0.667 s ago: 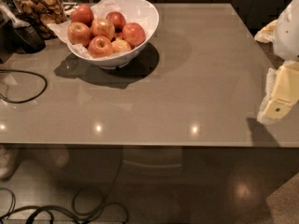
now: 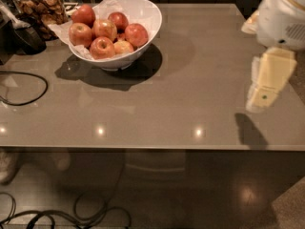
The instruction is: Pick apple from white bowl
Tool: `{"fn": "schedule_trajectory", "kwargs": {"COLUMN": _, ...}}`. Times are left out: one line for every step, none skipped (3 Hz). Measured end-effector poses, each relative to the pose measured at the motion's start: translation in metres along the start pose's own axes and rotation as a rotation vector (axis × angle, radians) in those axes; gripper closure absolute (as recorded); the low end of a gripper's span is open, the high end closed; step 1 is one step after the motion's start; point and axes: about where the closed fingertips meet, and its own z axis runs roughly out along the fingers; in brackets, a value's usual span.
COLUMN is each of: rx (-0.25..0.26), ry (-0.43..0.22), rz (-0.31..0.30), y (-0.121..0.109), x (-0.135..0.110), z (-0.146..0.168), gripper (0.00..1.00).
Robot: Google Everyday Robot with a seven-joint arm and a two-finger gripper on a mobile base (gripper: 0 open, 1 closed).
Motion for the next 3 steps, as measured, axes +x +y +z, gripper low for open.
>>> {"fn": "schedule_trajectory", "kwargs": {"rx": 0.018, "ry": 0.031, "rz": -0.09, "y": -0.019, "x": -0.044, "z": -0.005, "gripper": 0.0}}
{"fn": "schedule_trajectory", "kwargs": {"rx": 0.06, "ry": 0.038, "rz": -0.156, "y": -0.028, "x": -0.075, "z": -0.014, "gripper": 0.0}}
{"fn": "schedule_trajectory", "kwargs": {"rx": 0.081, "ry": 0.024, "rz": -0.156, "y": -0.031, "x": -0.079, "z": -0.015, "gripper": 0.0}}
